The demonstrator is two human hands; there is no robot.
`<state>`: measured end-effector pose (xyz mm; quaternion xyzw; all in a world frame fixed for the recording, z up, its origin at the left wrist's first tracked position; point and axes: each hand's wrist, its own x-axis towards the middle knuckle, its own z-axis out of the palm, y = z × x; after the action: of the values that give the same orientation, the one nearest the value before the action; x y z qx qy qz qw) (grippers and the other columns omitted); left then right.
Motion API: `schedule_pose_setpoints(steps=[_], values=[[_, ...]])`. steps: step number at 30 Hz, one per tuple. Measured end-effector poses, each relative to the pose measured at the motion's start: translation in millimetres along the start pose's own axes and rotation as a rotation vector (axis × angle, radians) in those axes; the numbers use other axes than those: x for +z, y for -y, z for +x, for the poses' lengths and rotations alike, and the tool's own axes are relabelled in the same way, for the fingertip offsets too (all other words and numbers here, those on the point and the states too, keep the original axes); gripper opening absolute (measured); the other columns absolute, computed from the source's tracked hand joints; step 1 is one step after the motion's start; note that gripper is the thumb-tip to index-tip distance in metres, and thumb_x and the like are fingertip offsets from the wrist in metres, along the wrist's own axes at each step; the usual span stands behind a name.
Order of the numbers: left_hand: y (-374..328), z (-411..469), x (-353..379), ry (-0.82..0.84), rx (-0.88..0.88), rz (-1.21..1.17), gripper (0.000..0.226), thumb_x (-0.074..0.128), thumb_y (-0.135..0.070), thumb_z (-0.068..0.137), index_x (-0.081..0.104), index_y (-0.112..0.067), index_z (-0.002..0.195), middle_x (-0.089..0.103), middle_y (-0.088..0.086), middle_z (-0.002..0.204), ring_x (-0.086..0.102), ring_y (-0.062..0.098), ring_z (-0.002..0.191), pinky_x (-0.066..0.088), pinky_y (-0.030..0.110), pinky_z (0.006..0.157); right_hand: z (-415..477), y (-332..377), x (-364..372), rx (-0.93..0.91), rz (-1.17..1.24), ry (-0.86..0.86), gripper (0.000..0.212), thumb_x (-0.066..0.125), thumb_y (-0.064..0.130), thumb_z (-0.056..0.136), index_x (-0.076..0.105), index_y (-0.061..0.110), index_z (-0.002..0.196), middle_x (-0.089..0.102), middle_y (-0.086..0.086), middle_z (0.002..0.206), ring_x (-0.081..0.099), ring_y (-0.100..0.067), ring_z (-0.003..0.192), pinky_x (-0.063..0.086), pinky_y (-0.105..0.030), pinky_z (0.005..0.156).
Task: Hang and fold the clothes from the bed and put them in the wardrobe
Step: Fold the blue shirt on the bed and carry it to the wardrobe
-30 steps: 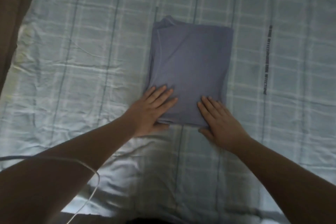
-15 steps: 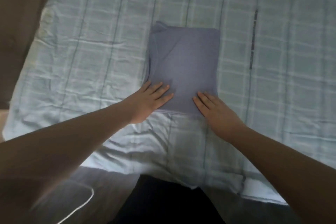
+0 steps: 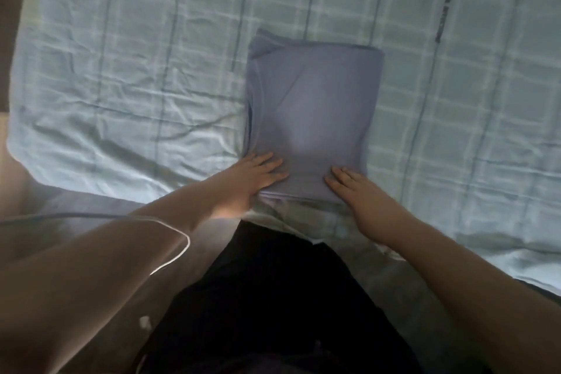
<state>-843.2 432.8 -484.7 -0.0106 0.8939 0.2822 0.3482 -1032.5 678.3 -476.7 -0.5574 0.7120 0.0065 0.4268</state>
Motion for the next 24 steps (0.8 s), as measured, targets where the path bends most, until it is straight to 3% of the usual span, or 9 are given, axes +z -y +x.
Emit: schedule_pose_setpoints(steps=[2, 4, 5, 8, 11, 14, 18, 21, 24], values=[[7, -3, -32, 0.009, -0.091, -0.364, 0.068, 0.049, 0.003, 0.087, 0.046, -0.027, 0.148, 0.043, 0.001, 0.155, 0.034, 0.02, 0.146, 0.025, 0.034, 0.119, -4, -4, -32, 0.041, 0.224, 0.048, 0.081, 0.042, -0.013, 0.079, 0.033, 0.018, 0.153, 0.029, -0.004, 0.159, 0.03, -0.018, 0.145, 0.007, -0.008, 0.113], [17, -7, -67, -0.024, -0.181, -0.548, 0.048, 0.055, -0.014, 0.084, 0.065, -0.043, 0.121, 0.069, -0.017, 0.111, 0.064, 0.011, 0.108, 0.049, 0.023, 0.088, -1, -13, -72, 0.135, 0.327, 0.079, 0.066, 0.047, -0.007, 0.08, 0.056, 0.021, 0.139, 0.055, 0.008, 0.135, 0.05, -0.011, 0.125, 0.029, -0.005, 0.097], [23, -7, -85, -0.048, -0.196, -0.612, 0.037, 0.057, -0.023, 0.08, 0.067, -0.046, 0.108, 0.07, -0.02, 0.094, 0.067, 0.008, 0.09, 0.049, 0.019, 0.074, 3, -19, -94, 0.169, 0.344, 0.075, 0.049, 0.051, -0.001, 0.081, 0.065, 0.019, 0.124, 0.065, 0.008, 0.118, 0.06, -0.013, 0.111, 0.041, -0.017, 0.088], [45, 4, -129, -0.191, -0.262, -0.825, 0.026, 0.061, -0.03, 0.073, 0.071, -0.035, 0.096, 0.071, -0.009, 0.085, 0.066, 0.02, 0.079, 0.047, 0.032, 0.068, 26, -37, -151, 0.264, 0.489, -0.103, 0.012, 0.056, 0.013, 0.078, 0.065, 0.012, 0.086, 0.066, -0.007, 0.079, 0.063, -0.025, 0.077, 0.05, -0.044, 0.075], [72, 34, -154, -0.402, -0.361, -1.024, 0.026, 0.07, -0.023, 0.073, 0.071, -0.04, 0.092, 0.069, -0.003, 0.088, 0.063, 0.017, 0.079, 0.05, 0.035, 0.067, 62, -55, -179, 0.393, 0.576, -0.443, 0.009, 0.055, 0.012, 0.082, 0.062, 0.013, 0.077, 0.061, -0.006, 0.066, 0.055, -0.015, 0.061, 0.047, -0.036, 0.065], [95, 70, -168, -0.596, -0.396, -1.133, 0.033, 0.076, -0.01, 0.082, 0.068, -0.04, 0.091, 0.066, -0.002, 0.089, 0.064, 0.018, 0.078, 0.054, 0.033, 0.065, 105, -70, -184, 0.548, 0.534, -0.65, 0.015, 0.054, 0.012, 0.089, 0.062, 0.022, 0.081, 0.061, 0.007, 0.071, 0.054, -0.013, 0.065, 0.036, -0.028, 0.059], [103, 108, -168, -0.751, -0.531, -0.928, 0.033, 0.072, -0.015, 0.087, 0.057, -0.023, 0.116, 0.062, 0.0, 0.093, 0.061, 0.022, 0.08, 0.049, 0.031, 0.064, 141, -77, -167, 0.648, 0.483, -0.723, 0.016, 0.051, 0.01, 0.092, 0.064, 0.014, 0.099, 0.06, -0.006, 0.097, 0.056, -0.027, 0.087, 0.036, -0.029, 0.074], [86, 108, -161, -0.945, -0.524, -0.48, 0.039, 0.062, -0.019, 0.094, 0.053, -0.009, 0.131, 0.06, 0.011, 0.119, 0.059, 0.028, 0.107, 0.047, 0.037, 0.092, 144, -68, -157, 0.71, 0.349, -0.855, 0.032, 0.054, 0.007, 0.088, 0.058, 0.007, 0.12, 0.053, -0.017, 0.124, 0.052, -0.037, 0.113, 0.041, -0.042, 0.094], [56, 101, -146, -1.088, -0.311, -0.062, 0.045, 0.055, -0.013, 0.092, 0.053, 0.001, 0.134, 0.051, 0.024, 0.14, 0.045, 0.041, 0.133, 0.034, 0.047, 0.114, 136, -47, -145, 0.5, 0.111, -1.025, 0.041, 0.052, 0.008, 0.09, 0.052, 0.003, 0.131, 0.046, -0.019, 0.142, 0.04, -0.037, 0.134, 0.031, -0.047, 0.113]])
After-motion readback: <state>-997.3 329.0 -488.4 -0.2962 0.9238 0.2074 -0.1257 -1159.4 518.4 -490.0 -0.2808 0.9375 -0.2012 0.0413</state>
